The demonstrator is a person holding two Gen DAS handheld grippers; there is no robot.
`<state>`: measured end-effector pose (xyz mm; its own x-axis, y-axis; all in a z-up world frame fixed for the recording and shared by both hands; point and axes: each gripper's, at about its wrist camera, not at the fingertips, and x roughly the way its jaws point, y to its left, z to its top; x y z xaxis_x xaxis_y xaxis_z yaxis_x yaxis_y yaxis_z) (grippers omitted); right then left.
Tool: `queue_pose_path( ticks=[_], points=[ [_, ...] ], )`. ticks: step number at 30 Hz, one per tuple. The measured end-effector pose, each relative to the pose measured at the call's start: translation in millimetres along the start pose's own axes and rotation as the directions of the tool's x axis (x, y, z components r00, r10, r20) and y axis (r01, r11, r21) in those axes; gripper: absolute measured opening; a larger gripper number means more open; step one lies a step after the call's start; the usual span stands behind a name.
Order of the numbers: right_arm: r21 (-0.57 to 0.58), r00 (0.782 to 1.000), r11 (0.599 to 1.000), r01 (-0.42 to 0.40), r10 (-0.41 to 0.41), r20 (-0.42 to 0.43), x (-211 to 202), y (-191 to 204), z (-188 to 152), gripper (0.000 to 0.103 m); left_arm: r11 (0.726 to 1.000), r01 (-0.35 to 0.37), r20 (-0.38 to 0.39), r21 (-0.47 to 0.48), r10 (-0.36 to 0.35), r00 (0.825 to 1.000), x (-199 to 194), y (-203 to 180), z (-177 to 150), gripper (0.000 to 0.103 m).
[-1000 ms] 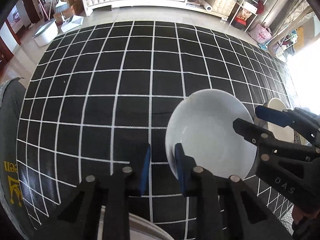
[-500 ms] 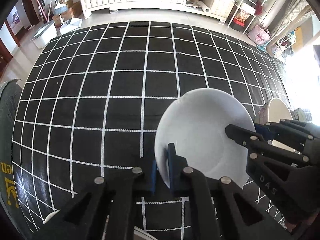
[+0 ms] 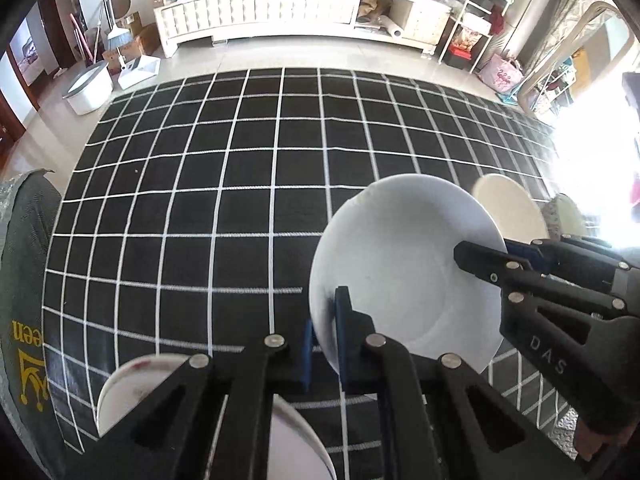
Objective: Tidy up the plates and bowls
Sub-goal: 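Carry the white bowl toward the plate stack with the left gripper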
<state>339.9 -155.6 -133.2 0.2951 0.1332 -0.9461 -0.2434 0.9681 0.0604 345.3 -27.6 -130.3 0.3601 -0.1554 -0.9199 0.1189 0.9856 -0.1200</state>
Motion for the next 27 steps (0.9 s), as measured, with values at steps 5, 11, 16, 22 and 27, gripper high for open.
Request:
queue_pose_path(
  ticks=[5,11,16,22,27],
  points=[
    [0.016,0.999,1.0,-0.005,0.005,0.04,-33,1,-17,0.015,1.0,0.002,0.027,0.015,-0.003,1.0,-34,-10,-17,0.008],
    [0.047,0.997,0.999,-0.003,0.0,0.08,-69,3,-52,0.015,0.999,0.017,0.05,0.043,-0.02,0.999,-67,-28,-44,0.008],
    [0.096,0.997,0.995,-0.016,0.009,0.078,-75,-2,-84,0.015,0.997,0.031,0.033,0.064,-0.033,0.999,-75,-37,-70,0.008],
    [0.14,0.999,0.99,-0.021,0.015,0.046,-70,-8,-117,0.015,0.995,0.045,-0.004,0.084,-0.045,0.999,-66,-45,-103,0.008],
    [0.155,1.0,0.988,-0.001,-0.001,0.017,-58,-7,-140,0.015,0.994,0.046,-0.027,0.102,-0.044,0.999,-56,-50,-124,0.008]
  ],
)
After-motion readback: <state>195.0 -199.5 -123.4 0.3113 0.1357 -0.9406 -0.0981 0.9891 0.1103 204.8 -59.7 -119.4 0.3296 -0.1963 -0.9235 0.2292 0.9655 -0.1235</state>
